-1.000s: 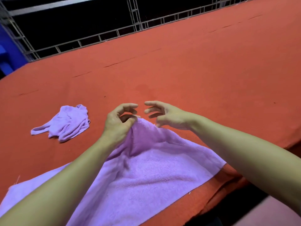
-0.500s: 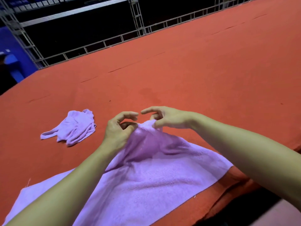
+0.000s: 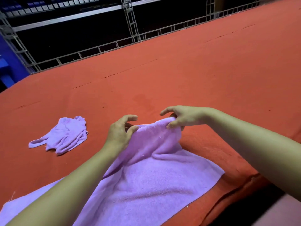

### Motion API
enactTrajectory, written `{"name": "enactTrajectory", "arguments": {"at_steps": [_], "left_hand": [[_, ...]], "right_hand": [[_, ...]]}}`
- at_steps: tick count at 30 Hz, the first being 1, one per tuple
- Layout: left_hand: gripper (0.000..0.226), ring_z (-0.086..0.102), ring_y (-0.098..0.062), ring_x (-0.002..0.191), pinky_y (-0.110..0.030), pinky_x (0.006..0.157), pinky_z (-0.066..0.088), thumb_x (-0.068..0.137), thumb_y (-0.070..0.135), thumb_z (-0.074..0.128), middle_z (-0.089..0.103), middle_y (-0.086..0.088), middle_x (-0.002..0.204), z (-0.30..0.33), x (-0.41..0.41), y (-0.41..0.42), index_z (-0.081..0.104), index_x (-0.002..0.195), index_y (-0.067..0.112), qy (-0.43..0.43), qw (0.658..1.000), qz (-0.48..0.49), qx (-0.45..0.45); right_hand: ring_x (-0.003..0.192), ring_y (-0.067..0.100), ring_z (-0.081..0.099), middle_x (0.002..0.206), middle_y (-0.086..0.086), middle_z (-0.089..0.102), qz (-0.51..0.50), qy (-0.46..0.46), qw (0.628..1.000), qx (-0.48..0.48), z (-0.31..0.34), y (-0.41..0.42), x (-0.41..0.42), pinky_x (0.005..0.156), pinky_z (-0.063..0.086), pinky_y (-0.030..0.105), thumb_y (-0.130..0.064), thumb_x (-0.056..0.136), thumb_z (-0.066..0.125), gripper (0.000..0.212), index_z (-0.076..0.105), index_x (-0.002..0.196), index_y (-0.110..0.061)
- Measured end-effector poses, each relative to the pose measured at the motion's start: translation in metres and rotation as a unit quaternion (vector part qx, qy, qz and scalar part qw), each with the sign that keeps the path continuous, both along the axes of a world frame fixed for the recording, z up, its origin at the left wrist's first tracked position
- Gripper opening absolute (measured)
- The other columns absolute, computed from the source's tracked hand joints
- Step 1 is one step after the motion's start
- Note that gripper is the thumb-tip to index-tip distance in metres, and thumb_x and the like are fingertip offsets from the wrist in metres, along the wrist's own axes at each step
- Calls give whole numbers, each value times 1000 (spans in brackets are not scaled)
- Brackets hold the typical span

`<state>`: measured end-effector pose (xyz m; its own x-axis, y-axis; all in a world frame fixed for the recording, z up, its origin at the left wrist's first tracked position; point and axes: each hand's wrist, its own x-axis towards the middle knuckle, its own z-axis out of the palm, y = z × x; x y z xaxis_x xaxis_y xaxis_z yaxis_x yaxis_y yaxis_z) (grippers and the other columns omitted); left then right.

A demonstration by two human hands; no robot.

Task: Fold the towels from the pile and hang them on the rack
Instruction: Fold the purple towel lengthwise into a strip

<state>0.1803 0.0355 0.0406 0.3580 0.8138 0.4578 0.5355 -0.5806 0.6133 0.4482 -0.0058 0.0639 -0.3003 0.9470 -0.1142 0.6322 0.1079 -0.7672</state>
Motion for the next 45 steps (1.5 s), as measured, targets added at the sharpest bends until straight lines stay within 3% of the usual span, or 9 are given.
{"name": "enactTrajectory", "arguments": {"at_steps": [5,8,12,16,19,23,30,40,45], "left_hand": [[45,62,2,76,-4,73,40,86,14,74,73,12,80,-7,14,28,59,127,21,85,994,-2,-74],[36,57,3,67,-15,72,43,88,12,70,69,13,77,-15,20,48,59,120,26,27,995,-9,-94],[31,55,4,69,-4,66,39,90,13,68,67,10,80,-28,27,79,58,116,26,-19,994,21,-110],[35,63,-8,82,-24,79,47,86,14,68,68,13,82,-58,27,110,59,119,23,55,986,67,-140],[35,59,-16,99,-27,84,43,86,21,67,68,16,95,-77,29,112,60,120,26,108,981,117,-112],[32,54,-16,102,-25,86,39,88,23,67,69,16,103,-83,44,90,60,119,27,105,991,68,-51],[39,57,-25,121,-38,101,43,95,25,58,63,-3,130,-78,94,90,52,132,17,152,985,10,-77],[37,64,-25,97,-31,83,45,87,19,67,66,1,88,-86,125,114,58,122,16,140,979,33,-142],[40,60,-17,101,-22,83,38,86,22,72,65,-1,110,-81,122,116,60,124,14,161,977,-20,-138]], "right_hand": [[84,10,57,99,6,58,-52,96,993,33,-17,16,7,74,52,26,0,87,62,64,42,144,-23],[77,8,61,93,3,62,-107,189,976,32,-27,31,11,68,53,22,4,86,65,66,43,143,-22],[73,12,63,85,-1,68,-194,289,937,10,-43,62,16,65,53,24,4,86,68,68,40,144,-18],[78,15,63,97,-5,66,-217,59,969,99,-78,91,10,82,54,32,-4,81,72,82,31,151,-18],[79,19,56,109,-3,63,-251,-31,957,140,-91,92,13,83,46,29,-10,80,74,84,30,151,-18],[76,14,53,99,-8,63,-252,-67,954,151,-95,59,24,85,47,33,-14,80,75,72,41,144,-17],[67,0,54,76,-14,62,-229,-111,961,107,-83,-54,39,69,38,25,-27,85,74,48,54,129,-21],[74,5,57,75,-16,61,-205,-155,966,23,-92,-128,30,71,45,26,-37,77,75,68,43,137,-27],[100,20,62,91,-13,55,-221,-221,950,14,-86,-145,22,76,41,28,-44,76,74,79,35,143,-30]]}}
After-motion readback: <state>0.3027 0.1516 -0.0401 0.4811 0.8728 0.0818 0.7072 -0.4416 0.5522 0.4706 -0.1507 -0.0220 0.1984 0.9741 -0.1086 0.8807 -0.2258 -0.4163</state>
